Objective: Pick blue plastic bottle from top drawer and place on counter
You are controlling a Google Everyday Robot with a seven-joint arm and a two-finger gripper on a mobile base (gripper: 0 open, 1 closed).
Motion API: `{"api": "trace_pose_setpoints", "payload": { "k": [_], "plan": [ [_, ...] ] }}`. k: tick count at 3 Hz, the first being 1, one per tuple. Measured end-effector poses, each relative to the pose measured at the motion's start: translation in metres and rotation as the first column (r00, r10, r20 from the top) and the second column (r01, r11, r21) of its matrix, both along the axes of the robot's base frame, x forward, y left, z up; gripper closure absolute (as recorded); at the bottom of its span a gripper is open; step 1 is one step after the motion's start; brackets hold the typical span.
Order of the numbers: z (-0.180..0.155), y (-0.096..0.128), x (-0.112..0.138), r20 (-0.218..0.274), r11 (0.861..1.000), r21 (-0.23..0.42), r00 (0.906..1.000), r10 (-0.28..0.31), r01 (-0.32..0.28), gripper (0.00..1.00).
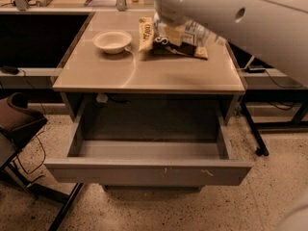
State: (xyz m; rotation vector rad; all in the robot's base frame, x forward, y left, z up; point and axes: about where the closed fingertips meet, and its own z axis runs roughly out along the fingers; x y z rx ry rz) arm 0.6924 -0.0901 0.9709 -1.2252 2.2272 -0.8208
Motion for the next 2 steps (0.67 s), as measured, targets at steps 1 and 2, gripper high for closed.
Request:
{"api": "trace_pose_setpoints", "payload": {
  "k": [1, 2],
  "plan": [
    [-0.021, -0.002, 0.029, -0.032, 0.994, 0.076, 0.9965, 0.078, -0.075, 1.00],
    [-0.087, -0.007, 0.031, -0.069, 0.957, 0.272, 0.9897, 0.125, -0.102, 1.00]
  ]
}}
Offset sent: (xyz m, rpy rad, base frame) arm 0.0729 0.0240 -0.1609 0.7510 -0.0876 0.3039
